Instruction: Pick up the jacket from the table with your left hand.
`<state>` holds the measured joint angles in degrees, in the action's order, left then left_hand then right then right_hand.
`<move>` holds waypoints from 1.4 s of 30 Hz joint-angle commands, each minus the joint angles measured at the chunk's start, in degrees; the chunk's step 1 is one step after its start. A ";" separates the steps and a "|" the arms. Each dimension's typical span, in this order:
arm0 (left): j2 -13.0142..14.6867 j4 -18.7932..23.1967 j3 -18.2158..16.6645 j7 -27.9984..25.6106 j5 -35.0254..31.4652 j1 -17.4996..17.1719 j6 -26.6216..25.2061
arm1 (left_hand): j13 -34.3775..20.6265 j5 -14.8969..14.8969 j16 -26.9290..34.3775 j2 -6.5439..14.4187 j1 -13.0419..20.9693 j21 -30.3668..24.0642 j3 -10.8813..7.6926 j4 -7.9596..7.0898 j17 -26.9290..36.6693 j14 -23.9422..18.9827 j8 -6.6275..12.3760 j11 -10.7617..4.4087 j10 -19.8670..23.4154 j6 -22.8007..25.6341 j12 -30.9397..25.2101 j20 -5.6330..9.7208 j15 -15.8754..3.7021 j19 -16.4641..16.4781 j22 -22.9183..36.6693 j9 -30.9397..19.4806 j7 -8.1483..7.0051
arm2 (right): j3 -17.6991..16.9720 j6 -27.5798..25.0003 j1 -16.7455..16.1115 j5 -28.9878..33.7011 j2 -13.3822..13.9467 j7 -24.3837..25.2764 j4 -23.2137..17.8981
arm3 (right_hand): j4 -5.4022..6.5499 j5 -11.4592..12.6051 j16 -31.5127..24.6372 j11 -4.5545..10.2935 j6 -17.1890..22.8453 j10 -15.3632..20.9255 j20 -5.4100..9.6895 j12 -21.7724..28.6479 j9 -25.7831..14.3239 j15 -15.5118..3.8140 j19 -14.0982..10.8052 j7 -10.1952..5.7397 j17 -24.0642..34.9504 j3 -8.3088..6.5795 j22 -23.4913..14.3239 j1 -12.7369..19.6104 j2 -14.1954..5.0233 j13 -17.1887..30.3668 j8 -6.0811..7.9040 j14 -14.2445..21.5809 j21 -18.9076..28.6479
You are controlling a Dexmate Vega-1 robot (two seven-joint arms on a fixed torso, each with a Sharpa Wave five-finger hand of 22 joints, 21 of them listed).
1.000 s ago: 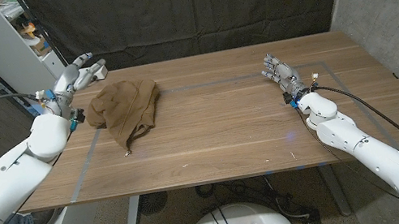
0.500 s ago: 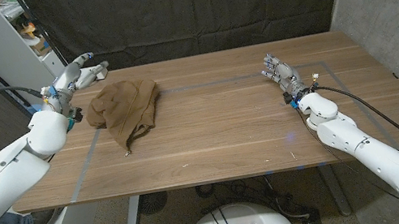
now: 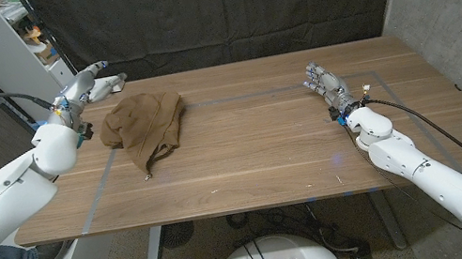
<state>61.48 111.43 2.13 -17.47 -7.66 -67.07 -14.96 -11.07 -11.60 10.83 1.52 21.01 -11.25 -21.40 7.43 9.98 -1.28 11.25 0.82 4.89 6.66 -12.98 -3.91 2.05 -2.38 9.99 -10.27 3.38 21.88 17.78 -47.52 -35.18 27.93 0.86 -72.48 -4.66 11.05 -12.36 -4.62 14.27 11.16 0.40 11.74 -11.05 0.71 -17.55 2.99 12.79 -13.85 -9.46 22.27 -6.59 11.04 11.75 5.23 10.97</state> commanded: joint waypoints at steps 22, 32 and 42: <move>0.86 -1.35 6.92 -0.37 -2.31 6.20 -8.49 | -0.54 -0.47 0.37 -1.62 2.47 -1.02 0.53 1.23 0.42 -1.49 -0.30 1.87 0.01 -0.43 0.29 -8.22 2.21 3.56 0.42 -0.23 -0.95 | 0.44 -0.55 0.58 0.41 -0.39 0.17 0.63 | -0.07 -0.01 -0.40 0.12 0.97 0.32 -0.61 0.02 -0.17 -0.14 0.53 -0.39 0.07 0.31 -0.33 0.11 -0.43 0.30 0.13 0.59 -0.12; 1.27 -2.03 9.37 1.40 -1.37 9.08 -10.70 | -0.76 -0.49 0.85 -2.94 2.72 -1.41 1.18 1.25 0.58 -3.09 -0.29 4.55 0.56 -0.59 0.01 -8.41 4.78 5.38 0.61 -0.29 -0.71 | 0.41 -0.44 0.67 0.49 -0.33 0.17 0.63 | -0.12 -0.01 -0.39 0.10 1.19 0.44 -0.68 0.05 -0.17 -0.13 0.54 -0.46 0.06 0.33 -0.33 0.13 -0.48 0.30 0.17 0.60 -0.10; 1.62 -2.33 13.41 3.32 -2.21 12.96 -14.57 | -0.98 -0.41 1.35 -4.09 2.44 -1.79 1.83 1.16 0.70 -4.71 -0.27 5.26 1.07 -0.75 -0.28 -8.51 5.95 6.86 0.74 -0.33 -0.90 | 0.35 -0.11 0.70 0.41 -0.50 0.10 0.75 | -0.15 -0.01 -0.41 0.10 1.33 0.46 -0.71 0.04 -0.18 -0.15 0.56 -0.55 0.05 0.39 -0.34 0.09 -0.49 0.30 0.18 0.69 -0.07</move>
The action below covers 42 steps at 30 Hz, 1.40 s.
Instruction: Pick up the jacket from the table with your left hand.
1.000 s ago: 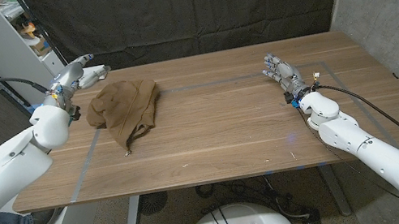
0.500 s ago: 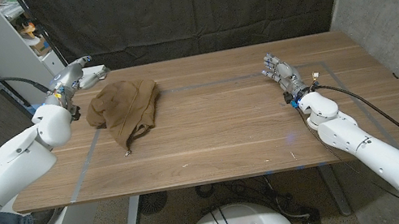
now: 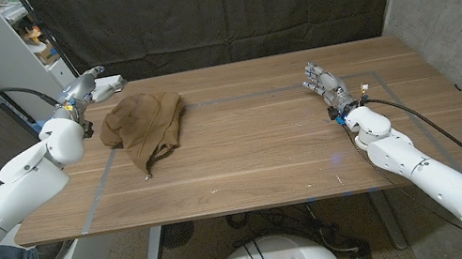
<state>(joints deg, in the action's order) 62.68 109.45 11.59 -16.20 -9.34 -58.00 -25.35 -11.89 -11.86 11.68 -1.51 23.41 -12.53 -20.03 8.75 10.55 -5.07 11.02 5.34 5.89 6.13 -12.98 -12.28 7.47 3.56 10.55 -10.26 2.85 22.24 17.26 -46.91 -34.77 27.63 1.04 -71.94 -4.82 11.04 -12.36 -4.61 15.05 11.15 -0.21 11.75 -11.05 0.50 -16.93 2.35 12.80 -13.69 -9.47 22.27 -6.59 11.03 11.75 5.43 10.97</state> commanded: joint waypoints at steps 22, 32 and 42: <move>-0.16 0.44 13.62 4.70 -8.62 11.46 -12.00 | -0.69 -0.52 0.15 -3.84 0.30 -0.80 1.79 0.06 0.30 -0.99 -0.64 1.14 -2.47 -3.95 0.38 -0.28 1.55 3.48 0.22 -0.47 -3.62 | -0.45 0.68 -0.37 -0.17 0.24 -0.04 -0.18 | -0.09 0.00 -0.38 0.15 0.87 0.60 -0.18 0.04 -0.18 0.10 0.06 0.09 0.02 0.37 -0.34 0.03 -0.46 0.31 0.21 0.52 -0.07; -0.62 -0.20 16.08 6.48 -11.55 13.37 -13.04 | -0.81 -0.65 0.22 -4.43 0.40 -0.88 2.09 0.06 0.33 -1.31 -0.50 1.02 -2.84 -4.28 0.39 -0.28 1.86 4.15 0.24 -0.51 -4.36 | -0.33 0.60 -0.28 -0.21 0.21 -0.29 -0.12 | -0.12 0.01 -0.40 0.32 1.02 0.68 -0.24 0.06 -0.19 0.07 0.14 0.03 0.01 0.40 -0.34 0.02 -0.49 0.32 0.22 0.59 -0.08; -2.43 -2.73 18.41 7.58 -13.71 15.57 -12.73 | -0.77 -1.09 0.32 -5.49 0.01 -1.47 3.14 -0.52 0.20 -2.57 1.07 -1.39 0.16 -0.25 -0.89 -0.28 2.16 7.50 0.30 -0.53 -5.38 | -0.22 0.65 -0.17 -0.25 -0.02 -0.41 0.47 | -0.14 0.01 -0.39 0.33 1.23 0.87 -0.27 0.11 -0.19 0.10 0.18 0.06 0.01 0.45 -0.34 -0.02 -0.52 0.32 0.26 0.59 -0.07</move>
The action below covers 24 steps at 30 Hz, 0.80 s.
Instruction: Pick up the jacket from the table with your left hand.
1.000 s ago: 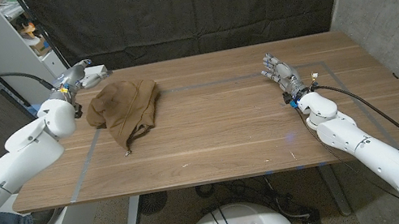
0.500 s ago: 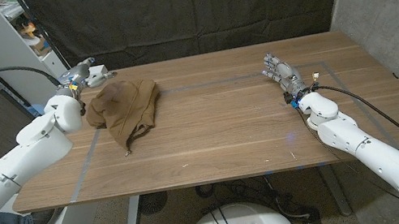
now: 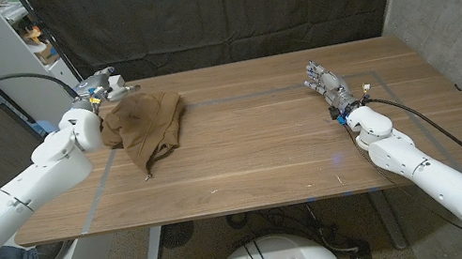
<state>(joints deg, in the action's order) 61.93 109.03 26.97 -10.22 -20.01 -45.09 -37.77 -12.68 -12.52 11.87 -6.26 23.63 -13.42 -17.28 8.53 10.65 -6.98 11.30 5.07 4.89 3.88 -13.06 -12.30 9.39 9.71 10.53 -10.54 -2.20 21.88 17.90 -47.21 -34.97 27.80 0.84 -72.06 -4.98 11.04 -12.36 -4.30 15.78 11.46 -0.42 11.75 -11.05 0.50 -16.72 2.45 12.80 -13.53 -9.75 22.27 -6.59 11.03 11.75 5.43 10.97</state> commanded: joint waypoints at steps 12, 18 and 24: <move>-3.08 -5.39 5.22 3.48 -4.71 4.75 0.78 | 0.38 -0.86 0.05 -0.92 -0.23 -0.65 0.98 -0.65 -0.02 -1.64 1.89 -1.14 2.96 6.86 -1.20 -0.29 -0.04 3.55 0.22 -0.15 -0.24 | 0.27 -0.23 0.20 0.07 -0.27 0.03 0.71 | -0.02 0.01 -0.38 0.09 0.60 0.60 -0.19 0.09 -0.19 0.11 0.08 -0.15 -0.01 0.35 -0.07 -0.05 -0.54 0.32 0.22 0.62 -0.09; -4.02 -6.59 6.04 3.65 -5.45 5.18 0.71 | 0.41 -0.94 0.01 -0.93 -0.20 -0.62 1.05 -0.67 -0.03 -1.68 1.68 -1.20 2.85 6.66 -1.11 -0.29 -0.02 3.78 0.20 -0.14 0.29 | 0.45 -0.08 0.43 0.21 -0.55 0.00 0.94 | -0.02 0.01 -0.42 0.08 0.60 0.63 -0.26 0.08 -0.19 0.22 0.12 -0.16 0.00 0.39 -0.07 -0.10 -0.57 0.32 0.19 0.72 -0.08; -4.93 -7.96 6.65 3.40 -5.68 5.21 1.12 | 0.43 -1.00 -0.03 -0.93 -0.15 -0.59 1.10 -0.68 -0.03 -1.71 1.54 -1.09 2.74 6.56 -1.04 -0.30 0.02 3.94 0.18 -0.14 0.39 | 0.60 0.14 0.64 0.32 -0.86 0.00 1.20 | -0.05 0.01 -0.39 0.13 0.63 0.70 -0.23 0.10 -0.20 0.15 0.14 -0.22 -0.01 0.42 -0.07 -0.10 -0.54 0.33 0.18 0.69 -0.08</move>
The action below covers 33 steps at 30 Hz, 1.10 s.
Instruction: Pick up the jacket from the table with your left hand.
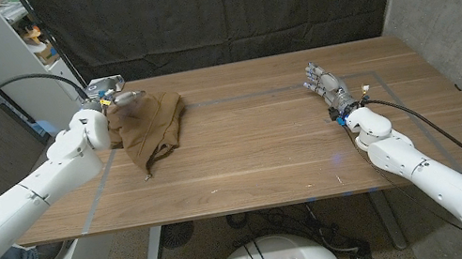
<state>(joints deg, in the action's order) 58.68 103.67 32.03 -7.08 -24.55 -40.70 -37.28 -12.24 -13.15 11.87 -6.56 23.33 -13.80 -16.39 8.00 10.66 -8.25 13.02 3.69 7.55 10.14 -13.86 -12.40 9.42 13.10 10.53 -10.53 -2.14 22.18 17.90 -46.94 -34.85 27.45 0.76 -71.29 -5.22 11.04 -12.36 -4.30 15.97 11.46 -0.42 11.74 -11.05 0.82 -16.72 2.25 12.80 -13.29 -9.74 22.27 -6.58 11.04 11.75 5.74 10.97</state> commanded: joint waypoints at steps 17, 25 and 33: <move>-3.10 -5.86 3.18 0.89 -0.68 1.27 2.26 | 0.02 -0.62 -0.21 -0.67 0.51 -0.02 0.33 -0.08 -0.04 -0.34 -0.53 0.32 -0.32 0.16 0.01 -0.21 0.00 0.98 0.13 -0.15 0.43 | 0.56 -0.01 0.60 0.44 -0.60 0.00 0.87 | 0.16 0.03 -0.47 0.20 0.61 0.90 -0.24 0.13 -0.20 -0.24 0.18 -0.08 -0.01 0.29 -0.08 -0.18 -0.57 0.33 0.16 0.60 -0.05; -3.86 -7.16 3.97 0.84 -0.79 1.46 2.40 | 0.03 -0.81 -0.28 -0.77 0.70 0.06 0.39 -0.01 -0.03 -0.25 -0.68 0.33 -0.43 -0.02 0.08 -0.21 -0.11 1.10 0.11 -0.16 0.57 | 0.65 -0.05 0.87 0.65 -0.57 0.00 0.95 | 0.11 0.03 -0.46 0.18 0.64 0.89 -0.25 0.10 -0.20 -0.24 0.23 -0.10 -0.02 0.32 -0.08 -0.17 -0.56 0.34 0.13 0.61 -0.05; -4.97 -8.89 4.49 0.46 0.04 1.54 3.26 | 0.03 -1.04 -0.29 -0.87 0.93 0.17 0.47 0.06 -0.03 -0.34 -0.79 0.30 -0.45 -0.06 0.11 -0.21 -0.21 1.22 0.09 -0.17 0.59 | 1.06 -0.50 1.44 0.94 -0.63 -0.28 1.06 | 0.08 0.04 -0.46 0.14 0.72 0.96 -0.27 0.11 -0.20 -0.22 0.30 -0.13 -0.02 0.35 -0.08 -0.18 -0.56 0.34 0.14 0.64 -0.06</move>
<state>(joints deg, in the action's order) 55.00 96.93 35.65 -6.32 -25.33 -39.35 -34.93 -12.25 -13.59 11.62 -7.08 23.86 -13.80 -16.02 7.91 10.67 -8.48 12.17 3.90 7.33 9.83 -13.85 -12.67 9.19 13.82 10.53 -10.52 -1.84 22.87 17.90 -46.10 -34.27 26.89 0.75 -70.43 -5.03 11.05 -12.36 -4.10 16.18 12.09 -0.63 11.75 -11.05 0.60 -16.51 2.05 12.80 -13.12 -9.73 22.27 -6.58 11.03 11.75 5.95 10.97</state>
